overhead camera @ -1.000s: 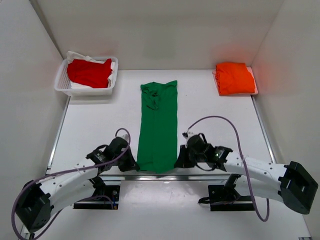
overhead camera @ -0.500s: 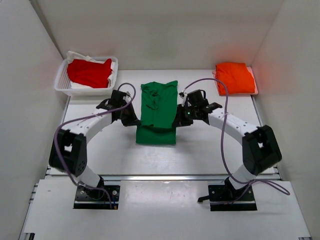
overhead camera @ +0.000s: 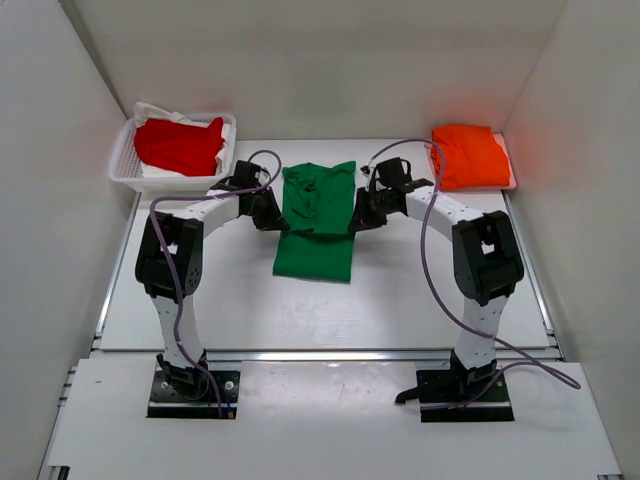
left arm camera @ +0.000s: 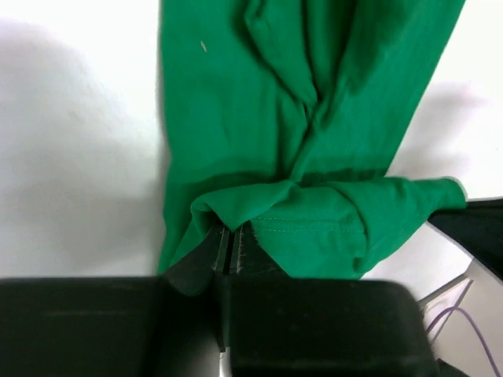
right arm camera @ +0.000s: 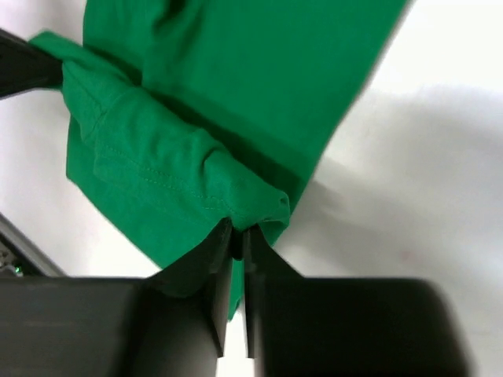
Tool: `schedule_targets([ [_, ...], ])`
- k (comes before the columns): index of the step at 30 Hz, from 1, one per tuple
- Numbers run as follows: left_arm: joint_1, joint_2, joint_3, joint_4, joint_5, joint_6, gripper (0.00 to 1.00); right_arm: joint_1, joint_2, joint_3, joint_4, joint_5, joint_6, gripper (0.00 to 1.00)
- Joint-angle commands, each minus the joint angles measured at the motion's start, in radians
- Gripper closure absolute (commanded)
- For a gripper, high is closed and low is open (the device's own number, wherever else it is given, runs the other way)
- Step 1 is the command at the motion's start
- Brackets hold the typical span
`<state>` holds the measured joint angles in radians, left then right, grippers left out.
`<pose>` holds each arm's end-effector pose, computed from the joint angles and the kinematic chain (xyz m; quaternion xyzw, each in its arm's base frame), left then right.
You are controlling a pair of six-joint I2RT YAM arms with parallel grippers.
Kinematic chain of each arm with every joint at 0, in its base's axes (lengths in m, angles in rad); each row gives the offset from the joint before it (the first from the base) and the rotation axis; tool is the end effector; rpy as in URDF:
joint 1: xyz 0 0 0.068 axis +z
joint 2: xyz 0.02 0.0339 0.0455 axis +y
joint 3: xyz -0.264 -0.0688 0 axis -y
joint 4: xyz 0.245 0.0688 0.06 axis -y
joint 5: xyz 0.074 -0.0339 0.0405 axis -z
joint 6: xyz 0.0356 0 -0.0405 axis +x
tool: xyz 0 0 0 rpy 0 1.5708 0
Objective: Fold and stack the t-shirts
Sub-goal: Fold the folded rectangular tshirt in 1/3 of the way, then grab one side of the 2/3 rectangular tshirt with both arms
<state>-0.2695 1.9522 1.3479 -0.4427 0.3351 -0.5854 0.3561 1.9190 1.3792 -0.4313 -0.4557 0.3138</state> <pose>0.3900 -0.1199 0.1755 -0.1072 0.9473 -0.2524 0.1655 0.3796 0.1579 0.1997 -0.0864 0.9291 0.2984 0.2008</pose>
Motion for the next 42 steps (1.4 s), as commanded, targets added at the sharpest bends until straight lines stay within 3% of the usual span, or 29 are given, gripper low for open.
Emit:
schedule_targets([
  [1,0.055,-0.001,0.025,0.091,0.024,-0.048,0.87,-0.032,0.043,0.095,0.029,-0.012,-0.028,0.91],
  [2,0.059,-0.006,0.017,0.111,0.025,-0.065,0.76,-0.045,0.049,0.104,0.076,-0.02,-0.016,0.81],
  [4,0.072,-0.012,-0.001,0.182,0.025,-0.123,0.62,-0.054,0.046,0.089,0.171,-0.024,0.016,0.7],
  [7,0.079,-0.062,-0.045,0.327,-0.037,-0.194,0.51,-0.077,-0.004,0.023,0.332,0.031,0.085,0.54],
  [8,0.07,-0.105,-0.088,0.402,-0.095,-0.198,0.43,-0.077,-0.033,0.002,0.365,0.073,0.103,0.5],
  [10,0.073,-0.189,-0.134,0.478,-0.131,-0.218,0.36,-0.066,-0.086,-0.051,0.391,0.129,0.12,0.44],
  [14,0.064,-0.272,-0.219,0.354,-0.114,-0.134,0.35,0.001,-0.202,-0.201,0.37,0.251,0.145,0.45],
  [16,0.038,-0.349,-0.335,0.294,-0.159,-0.067,0.36,0.074,-0.296,-0.343,0.368,0.32,0.188,0.43],
  [21,-0.02,-0.556,-0.663,0.301,-0.312,-0.047,0.35,0.269,-0.459,-0.586,0.416,0.553,0.306,0.42],
  [26,-0.117,-0.676,-0.843,0.375,-0.418,-0.123,0.35,0.368,-0.465,-0.675,0.457,0.607,0.389,0.43],
  [36,-0.155,-0.587,-0.84,0.548,-0.438,-0.199,0.36,0.356,-0.373,-0.683,0.542,0.58,0.432,0.46],
  [42,-0.163,-0.518,-0.831,0.611,-0.4,-0.24,0.41,0.356,-0.319,-0.651,0.555,0.563,0.418,0.55],
])
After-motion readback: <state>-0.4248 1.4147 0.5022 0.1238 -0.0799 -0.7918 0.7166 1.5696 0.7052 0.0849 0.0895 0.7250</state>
